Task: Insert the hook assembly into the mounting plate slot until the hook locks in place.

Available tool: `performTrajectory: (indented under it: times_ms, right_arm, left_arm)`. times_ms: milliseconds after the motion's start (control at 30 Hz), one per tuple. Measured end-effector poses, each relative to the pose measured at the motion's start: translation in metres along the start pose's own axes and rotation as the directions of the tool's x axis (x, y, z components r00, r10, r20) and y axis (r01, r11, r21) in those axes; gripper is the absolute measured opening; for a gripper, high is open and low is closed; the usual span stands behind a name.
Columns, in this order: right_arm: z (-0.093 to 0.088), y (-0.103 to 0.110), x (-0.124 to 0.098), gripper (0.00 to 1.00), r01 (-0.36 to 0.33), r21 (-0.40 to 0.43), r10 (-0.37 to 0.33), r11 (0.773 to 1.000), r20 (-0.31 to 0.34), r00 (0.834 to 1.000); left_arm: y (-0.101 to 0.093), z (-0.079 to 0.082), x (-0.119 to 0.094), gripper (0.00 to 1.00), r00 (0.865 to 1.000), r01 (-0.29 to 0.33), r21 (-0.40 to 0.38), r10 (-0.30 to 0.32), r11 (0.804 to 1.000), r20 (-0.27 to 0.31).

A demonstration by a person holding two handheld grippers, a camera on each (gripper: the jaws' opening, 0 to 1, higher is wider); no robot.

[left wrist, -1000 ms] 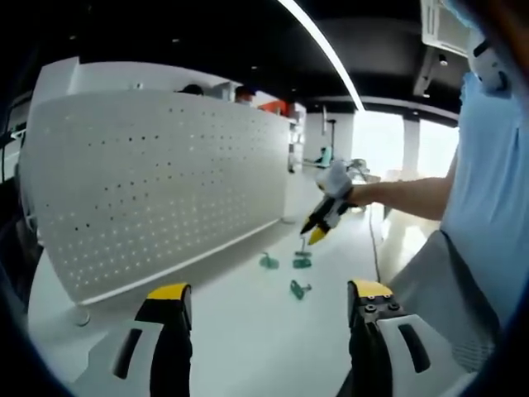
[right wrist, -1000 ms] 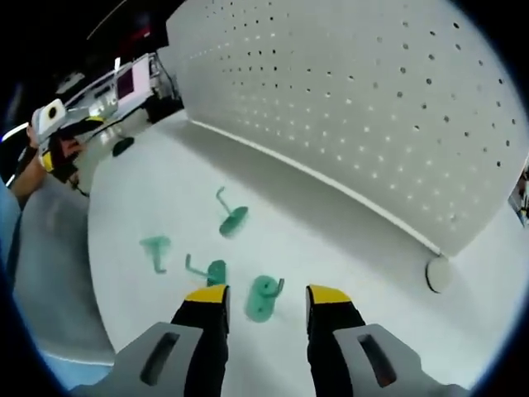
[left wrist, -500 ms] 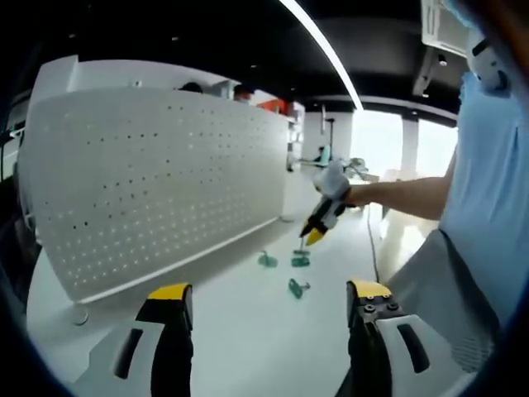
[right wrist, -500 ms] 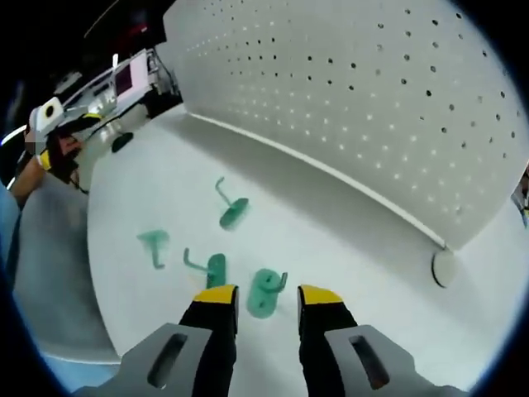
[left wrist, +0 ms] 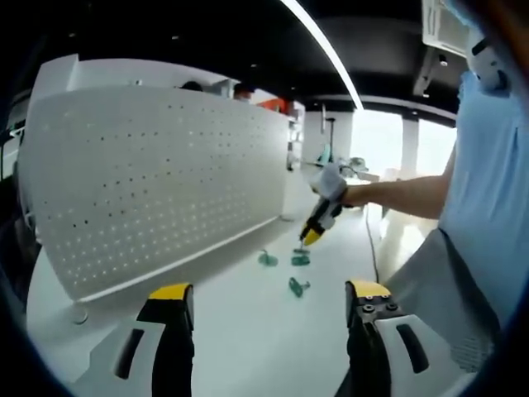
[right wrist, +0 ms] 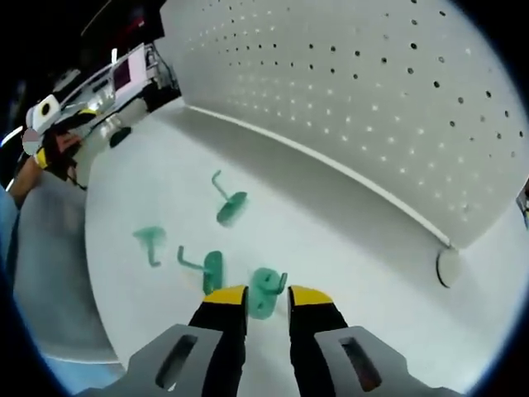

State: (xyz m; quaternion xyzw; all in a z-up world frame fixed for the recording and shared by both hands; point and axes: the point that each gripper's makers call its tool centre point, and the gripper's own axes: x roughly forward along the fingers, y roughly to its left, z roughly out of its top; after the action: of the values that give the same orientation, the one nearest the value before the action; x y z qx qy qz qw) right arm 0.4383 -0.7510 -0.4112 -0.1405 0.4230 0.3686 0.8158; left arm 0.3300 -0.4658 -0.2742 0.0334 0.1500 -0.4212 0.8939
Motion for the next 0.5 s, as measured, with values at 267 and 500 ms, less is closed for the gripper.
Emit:
performTrajectory:
  times_ms: [267,500]
  right_arm:
    - [0.002,-0.0017,0.0027,0.15,-0.011,-0.003,0.011,1.0,-0.012,1.0]
    - [-0.0009,-0.0009,0.0054,0.12,-0.023,-0.01,0.022,1.0,-0.039,0.999]
  left_arm:
    - [-0.0001,-0.0004,-0.0006,0.76,1.0,0.0,-0.001,0.0,1.0,0.0]
    - [-0.0004,-0.0003,-0.0004,0.76,1.0,0.002,-0.003,-0.002,1.0,0.001]
